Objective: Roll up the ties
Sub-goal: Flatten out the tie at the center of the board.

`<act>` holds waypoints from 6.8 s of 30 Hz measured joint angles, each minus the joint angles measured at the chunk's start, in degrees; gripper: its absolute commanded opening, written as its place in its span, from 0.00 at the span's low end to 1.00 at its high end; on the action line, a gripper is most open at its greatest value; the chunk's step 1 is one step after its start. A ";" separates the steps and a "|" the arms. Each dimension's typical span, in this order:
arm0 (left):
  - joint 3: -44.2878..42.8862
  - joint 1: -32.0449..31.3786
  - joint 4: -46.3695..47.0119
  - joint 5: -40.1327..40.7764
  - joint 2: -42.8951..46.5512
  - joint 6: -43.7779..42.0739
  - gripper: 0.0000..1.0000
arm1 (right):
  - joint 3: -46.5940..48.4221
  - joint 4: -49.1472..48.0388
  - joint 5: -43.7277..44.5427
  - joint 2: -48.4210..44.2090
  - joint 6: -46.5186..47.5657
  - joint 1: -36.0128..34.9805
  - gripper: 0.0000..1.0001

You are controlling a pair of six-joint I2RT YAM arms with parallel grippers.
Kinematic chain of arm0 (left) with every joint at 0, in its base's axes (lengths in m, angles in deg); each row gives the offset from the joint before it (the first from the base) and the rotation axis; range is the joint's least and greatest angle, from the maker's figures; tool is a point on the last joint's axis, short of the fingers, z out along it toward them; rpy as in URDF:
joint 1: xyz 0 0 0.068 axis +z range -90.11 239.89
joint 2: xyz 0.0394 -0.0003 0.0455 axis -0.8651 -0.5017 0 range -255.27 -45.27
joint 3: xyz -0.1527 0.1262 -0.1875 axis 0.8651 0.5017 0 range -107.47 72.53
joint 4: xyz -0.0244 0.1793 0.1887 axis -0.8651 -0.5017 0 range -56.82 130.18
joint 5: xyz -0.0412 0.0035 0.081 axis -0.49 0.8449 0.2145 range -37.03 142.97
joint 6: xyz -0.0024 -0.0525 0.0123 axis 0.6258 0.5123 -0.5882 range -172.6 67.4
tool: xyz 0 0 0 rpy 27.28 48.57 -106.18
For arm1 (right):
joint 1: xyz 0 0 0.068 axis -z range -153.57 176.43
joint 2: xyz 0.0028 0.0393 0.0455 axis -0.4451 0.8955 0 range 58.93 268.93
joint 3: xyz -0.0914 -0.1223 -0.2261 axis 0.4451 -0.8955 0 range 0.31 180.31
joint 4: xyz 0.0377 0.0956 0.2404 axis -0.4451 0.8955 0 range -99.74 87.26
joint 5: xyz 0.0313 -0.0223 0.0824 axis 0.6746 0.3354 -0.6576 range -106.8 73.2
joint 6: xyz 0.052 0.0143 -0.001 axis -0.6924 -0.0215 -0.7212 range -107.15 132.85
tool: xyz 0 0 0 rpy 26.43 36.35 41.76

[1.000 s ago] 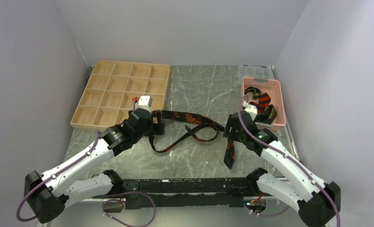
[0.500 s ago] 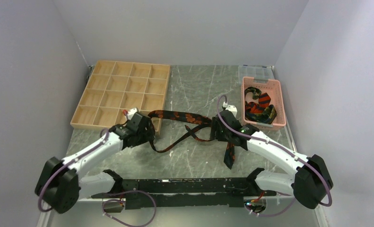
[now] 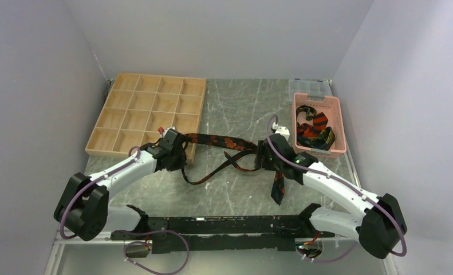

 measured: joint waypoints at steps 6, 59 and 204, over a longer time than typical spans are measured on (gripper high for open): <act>-4.90 -2.49 -8.92 6.58 2.01 -1.66 0.03 | -0.22 1.36 2.19 -1.88 -0.74 0.09 0.84; -29.97 0.66 -19.43 18.08 -4.42 -15.02 0.21 | 8.98 6.67 -5.49 9.53 -1.62 -1.49 0.45; -9.05 18.14 -38.05 2.36 23.02 11.52 0.93 | -4.02 -19.41 -17.18 18.38 -9.70 4.11 0.65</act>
